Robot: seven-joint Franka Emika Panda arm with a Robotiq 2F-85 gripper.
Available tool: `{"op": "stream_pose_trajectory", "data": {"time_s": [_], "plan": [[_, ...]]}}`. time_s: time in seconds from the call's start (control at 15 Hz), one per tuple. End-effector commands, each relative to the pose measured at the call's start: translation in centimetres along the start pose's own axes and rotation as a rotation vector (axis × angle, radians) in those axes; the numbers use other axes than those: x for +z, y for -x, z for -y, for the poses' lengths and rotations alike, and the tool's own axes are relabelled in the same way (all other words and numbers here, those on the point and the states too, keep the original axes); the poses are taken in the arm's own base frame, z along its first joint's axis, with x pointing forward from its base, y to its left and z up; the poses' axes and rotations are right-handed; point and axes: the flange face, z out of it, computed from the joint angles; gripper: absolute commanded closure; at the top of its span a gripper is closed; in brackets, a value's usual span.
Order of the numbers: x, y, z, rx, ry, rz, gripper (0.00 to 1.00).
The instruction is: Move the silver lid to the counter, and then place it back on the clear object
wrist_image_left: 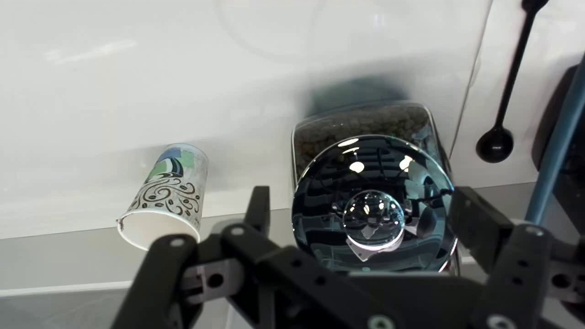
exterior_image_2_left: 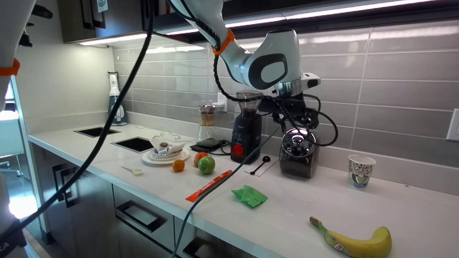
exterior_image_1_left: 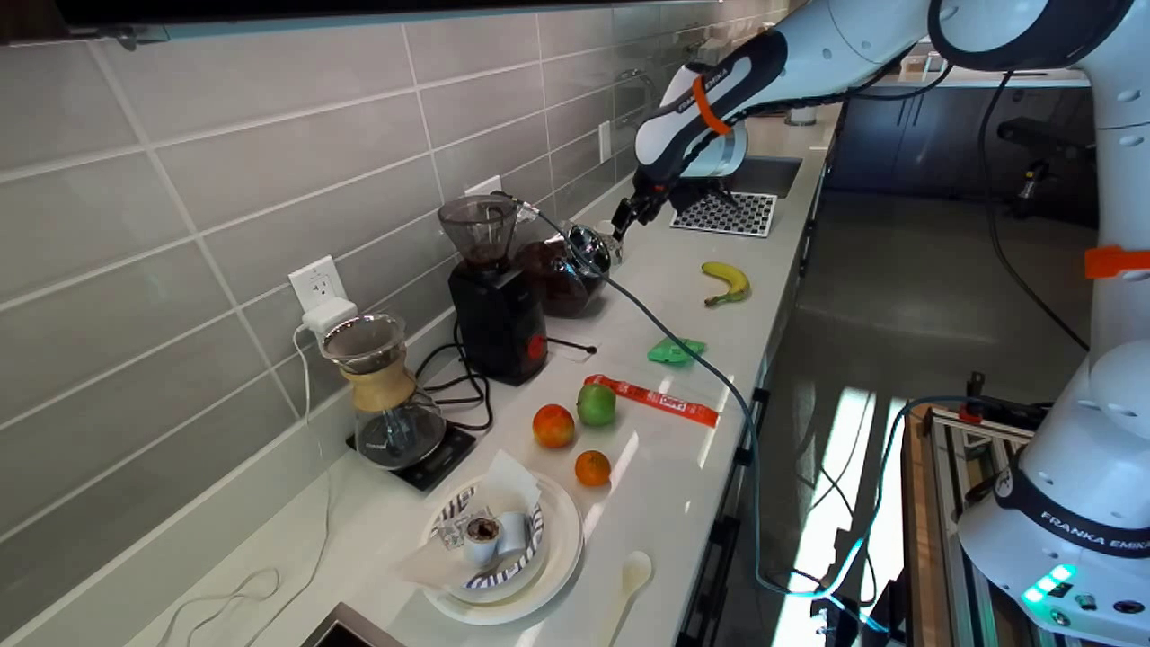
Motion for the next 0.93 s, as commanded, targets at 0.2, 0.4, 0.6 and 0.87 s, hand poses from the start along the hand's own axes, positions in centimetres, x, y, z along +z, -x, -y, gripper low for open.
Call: {"op": "stream_pose_trajectory", "data": {"time_s": [0.2,0.4,0.6,0.87], "plan": [[-2.0,0.9,0.7,-0.059,0.024,0.130,0.00],[-2.4,1.0,0.7,-0.070,0.037,0.175,0.00],[-2.8,1.1,0.7,-0.073,0.047,0.199,0.00],[-2.4,0.3,0.5,-0.077,0.034,0.160,0.00]]}}
